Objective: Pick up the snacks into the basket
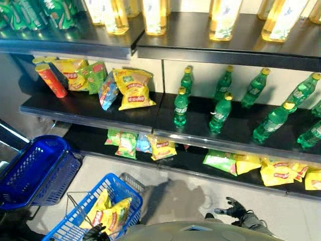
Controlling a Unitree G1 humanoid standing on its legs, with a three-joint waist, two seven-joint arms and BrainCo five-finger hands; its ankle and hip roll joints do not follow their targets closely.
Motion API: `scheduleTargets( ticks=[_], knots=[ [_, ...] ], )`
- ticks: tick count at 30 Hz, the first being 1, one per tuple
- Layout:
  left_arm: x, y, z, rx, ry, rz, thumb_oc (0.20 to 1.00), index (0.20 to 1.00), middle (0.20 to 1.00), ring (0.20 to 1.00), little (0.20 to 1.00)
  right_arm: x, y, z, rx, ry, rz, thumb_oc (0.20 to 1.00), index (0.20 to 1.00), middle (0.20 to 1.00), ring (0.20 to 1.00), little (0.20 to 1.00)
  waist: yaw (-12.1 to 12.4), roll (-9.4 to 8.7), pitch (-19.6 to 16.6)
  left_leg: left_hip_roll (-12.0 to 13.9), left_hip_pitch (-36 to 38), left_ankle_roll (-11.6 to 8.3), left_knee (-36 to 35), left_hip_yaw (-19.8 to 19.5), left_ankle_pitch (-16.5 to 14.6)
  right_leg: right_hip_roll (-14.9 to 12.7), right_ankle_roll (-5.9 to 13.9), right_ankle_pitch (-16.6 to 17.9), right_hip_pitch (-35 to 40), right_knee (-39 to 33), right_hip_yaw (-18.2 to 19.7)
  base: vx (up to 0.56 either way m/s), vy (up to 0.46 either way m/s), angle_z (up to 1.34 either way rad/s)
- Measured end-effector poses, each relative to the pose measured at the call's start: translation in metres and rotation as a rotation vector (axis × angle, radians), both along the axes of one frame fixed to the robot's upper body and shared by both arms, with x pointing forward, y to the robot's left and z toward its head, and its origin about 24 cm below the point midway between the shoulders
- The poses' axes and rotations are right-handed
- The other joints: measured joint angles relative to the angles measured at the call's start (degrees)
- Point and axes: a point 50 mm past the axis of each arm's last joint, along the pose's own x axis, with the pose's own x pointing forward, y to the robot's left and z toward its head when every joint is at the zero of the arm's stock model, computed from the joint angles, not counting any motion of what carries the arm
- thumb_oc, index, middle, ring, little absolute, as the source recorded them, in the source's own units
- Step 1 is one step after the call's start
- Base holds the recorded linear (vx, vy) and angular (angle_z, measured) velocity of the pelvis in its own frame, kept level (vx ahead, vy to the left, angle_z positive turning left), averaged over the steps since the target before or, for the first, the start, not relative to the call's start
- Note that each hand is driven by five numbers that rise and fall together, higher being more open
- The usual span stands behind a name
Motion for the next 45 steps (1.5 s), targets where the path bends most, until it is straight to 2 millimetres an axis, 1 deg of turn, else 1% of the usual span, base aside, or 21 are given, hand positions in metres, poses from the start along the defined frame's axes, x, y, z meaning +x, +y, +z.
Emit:
scheduleTargets(
  ticks=[3,4,6,7,8,9,11,15,16,17,19,25,30,33,35,36,37,40,41,44,45],
  knots=[
    [0.007,0.014,0.005,0.038,-0.036,0.049,0.200,0.200,0.200,0.200,0.200,0.007,0.007,0.001,0.006,-0.014,0.049,1.000,1.000,1.000,1.000,1.000,1.0,-1.13,-0.5,3.0,-2.5,1.05,1.3,-0.9,3.4,2.8,-3.16,-1.7,-3.1,2.9,-0.9,-0.07,-0.367,-0.06],
    [0.010,0.023,0.007,0.061,-0.039,0.045,0.200,0.200,0.200,0.200,0.200,0.009,0.010,0.000,0.015,-0.019,0.051,1.000,1.000,1.000,1.000,1.000,0.9,-2.52,-0.1,3.4,-4.4,2.32,0.6,0.1,8.8,4.4,-4.42,-1.9,-3.5,3.1,-1.6,-0.15,-0.355,0.41],
    [0.022,0.030,0.011,0.085,-0.069,0.034,0.200,0.200,0.200,0.200,0.200,0.008,0.009,0.001,0.011,-0.025,0.048,1.000,1.000,1.000,1.000,1.000,-0.3,-4.51,0.1,3.5,-7.6,1.19,0.6,3.9,15.3,4.6,-6.06,-2.7,-4.9,4.0,-2.6,-0.11,-0.307,0.62],
    [0.032,0.031,0.013,0.092,-0.092,0.026,0.200,0.200,0.200,0.200,0.200,0.005,0.006,0.001,-0.001,-0.018,0.037,1.000,1.000,1.000,1.000,1.000,-0.7,-6.39,0.7,2.5,-7.5,0.04,1.7,8.5,15.5,3.7,-7.86,-2.7,-4.9,3.4,-4.1,-0.07,-0.372,0.37],
    [0.032,0.030,0.013,0.088,-0.089,0.025,0.200,0.200,0.200,0.200,0.200,0.006,0.005,0.001,-0.005,-0.017,0.036,1.000,1.000,1.000,1.000,1.000,-0.7,-7.28,1.1,0.6,-7.8,-1.19,6.7,9.8,10.1,3.1,-8.26,-2.3,-4.4,2.7,-4.1,-0.03,-0.340,0.08],
    [0.026,0.024,0.010,0.063,-0.063,0.028,0.200,0.200,0.200,0.200,0.200,0.006,0.001,0.001,-0.019,-0.011,0.033,1.000,1.000,1.000,1.000,1.000,-0.7,-7.39,1.2,-3.6,-7.1,-1.33,12.3,9.4,0.6,2.4,-8.43,-0.8,-2.5,0.0,-4.5,0.02,-0.204,-0.06],
    [0.018,0.014,0.005,0.027,-0.024,0.023,0.200,0.200,0.200,0.200,0.200,0.001,-0.003,0.001,-0.030,0.002,0.020,1.000,1.000,1.000,1.000,1.000,-0.9,-6.28,1.2,-8.0,-4.1,-0.63,8.9,7.7,-3.7,3.1,-8.47,0.0,-1.8,-1.8,-5.2,0.03,-0.149,0.04],
    [0.023,0.005,0.003,-0.003,-0.039,-0.010,0.200,0.200,0.200,0.200,0.200,-0.009,-0.001,-0.004,-0.023,0.042,-0.002,1.000,1.000,1.000,1.000,1.000,-0.3,-5.95,1.5,-12.1,-2.4,0.48,6.4,2.2,-5.0,3.9,-8.01,0.8,-1.6,-2.6,-3.5,0.04,-0.095,-0.06],
    [0.019,-0.003,0.000,-0.028,-0.038,-0.010,0.200,0.200,0.200,0.200,0.200,-0.011,-0.006,-0.004,-0.035,0.056,-0.009,1.000,1.000,1.000,1.000,1.000,1.0,-5.27,1.0,-16.4,-1.4,1.99,5.5,-2.3,-7.9,4.0,-7.48,2.1,-1.6,-3.7,-0.3,0.01,-0.011,-0.68],
    [0.014,-0.005,-0.001,-0.039,-0.027,-0.004,0.200,0.200,0.200,0.200,0.200,-0.010,-0.007,-0.003,-0.039,0.051,-0.008,1.000,1.000,1.000,1.000,1.000,1.1,-4.26,0.9,-16.2,-1.2,4.13,4.3,-0.6,-8.3,4.5,-6.98,2.9,-1.5,-4.1,-0.3,0.01,-0.012,-0.46],
    [0.019,0.001,0.001,-0.029,-0.040,-0.011,0.200,0.200,0.200,0.200,0.200,-0.008,0.004,-0.006,-0.006,0.054,-0.003,1.000,1.000,1.000,1.000,1.000,-0.3,-3.88,0.6,-15.9,0.6,5.91,0.6,1.3,-8.1,5.0,-6.19,3.3,-1.3,-4.3,-0.8,0.05,0.027,0.20],
    [0.018,0.016,0.005,0.010,-0.024,-0.052,0.200,0.200,0.200,0.200,0.200,-0.006,0.027,-0.011,0.051,0.055,0.003,1.000,1.000,1.000,1.000,1.000,-0.7,-5.35,0.6,-16.6,2.5,6.53,0.6,1.1,-8.4,4.0,-4.17,1.5,-0.9,-0.8,-0.3,-0.05,-0.030,0.01],
    [0.025,0.016,0.006,0.017,-0.045,-0.060,0.200,0.200,0.200,0.200,0.200,-0.005,0.027,-0.011,0.045,0.057,0.015,1.000,1.000,1.000,1.000,1.000,-0.4,-3.98,0.7,-14.0,2.0,5.44,-0.1,1.6,-7.2,0.6,-2.82,0.4,-1.4,2.3,1.7,-0.06,-0.228,0.13],
    [0.026,0.018,0.007,0.030,-0.044,-0.047,0.200,0.200,0.200,0.200,0.200,0.003,0.028,-0.009,0.029,0.048,0.055,1.000,1.000,1.000,1.000,1.000,1.0,-2.77,1.1,-11.3,1.7,3.00,-0.3,1.4,-6.8,-6.1,0.72,2.1,-0.5,0.2,1.5,-0.01,-0.307,-0.08],
    [0.022,0.026,0.009,0.052,-0.032,-0.042,0.200,0.200,0.200,0.200,0.200,0.003,0.031,-0.010,0.035,0.050,0.060,1.000,1.000,1.000,1.000,1.000,1.6,-5.13,0.7,-11.6,2.7,0.85,-0.4,0.6,-7.2,-8.6,-0.15,7.0,1.5,-2.8,1.2,-0.04,-0.501,-0.25],
    [0.016,0.031,0.010,0.066,-0.010,-0.033,0.200,0.200,0.200,0.200,0.200,0.003,0.034,-0.010,0.043,0.046,0.059,1.000,1.000,1.000,1.000,1.000,2.2,-5.79,0.5,-9.9,2.8,-1.61,0.6,-0.3,-7.7,-7.9,4.11,2.4,2.4,-3.5,0.4,-0.03,-0.517,-0.25],
    [0.013,0.023,0.007,0.048,0.001,-0.029,0.200,0.200,0.200,0.200,0.200,0.007,0.030,-0.008,0.028,0.038,0.070,1.000,1.000,1.000,1.000,1.000,2.4,-3.64,0.5,-6.6,3.0,-2.90,0.8,-0.8,-7.6,-4.6,2.26,2.3,2.6,-3.2,0.3,-0.03,-0.519,-0.22],
    [0.014,0.009,0.003,0.019,-0.001,-0.026,0.200,0.200,0.200,0.200,0.200,0.007,0.020,-0.006,-0.002,0.044,0.080,1.000,1.000,1.000,1.000,1.000,2.4,-1.55,0.1,-1.6,2.6,-1.52,1.6,-1.7,-5.7,0.3,-0.39,0.6,2.4,-2.8,-1.8,-0.06,-0.584,-0.07],
    [0.013,0.012,0.004,0.024,-0.004,-0.017,0.200,0.200,0.200,0.200,0.200,0.008,0.022,-0.006,-0.010,0.050,0.123,1.000,1.000,1.000,1.000,1.000,2.6,-1.44,-0.1,0.2,2.6,-1.94,1.7,-1.7,-4.9,1.9,-2.32,-0.1,1.7,-2.1,-1.9,-0.02,-0.437,-0.17],
    [0.017,0.030,0.010,0.078,-0.040,0.042,0.200,0.200,0.200,0.200,0.200,0.014,0.034,-0.006,0.014,0.031,0.155,1.000,1.000,1.000,1.000,1.000,2.5,-3.07,-0.3,3.4,-0.5,0.01,3.5,-2.7,0.8,6.2,-5.64,-1.7,-1.2,1.2,-3.0,-0.12,-0.457,-0.05],
    [0.020,0.038,0.013,0.099,-0.043,0.045,0.200,0.200,0.200,0.200,0.200,0.016,0.035,-0.005,0.018,0.014,0.159,1.000,1.000,1.000,1.000,1.000,2.1,-5.07,-0.4,3.8,-2.7,0.69,4.5,-1.6,4.3,6.3,-7.51,-1.5,-1.4,0.3,-4.0,-0.17,-0.315,0.40]
  ],
)
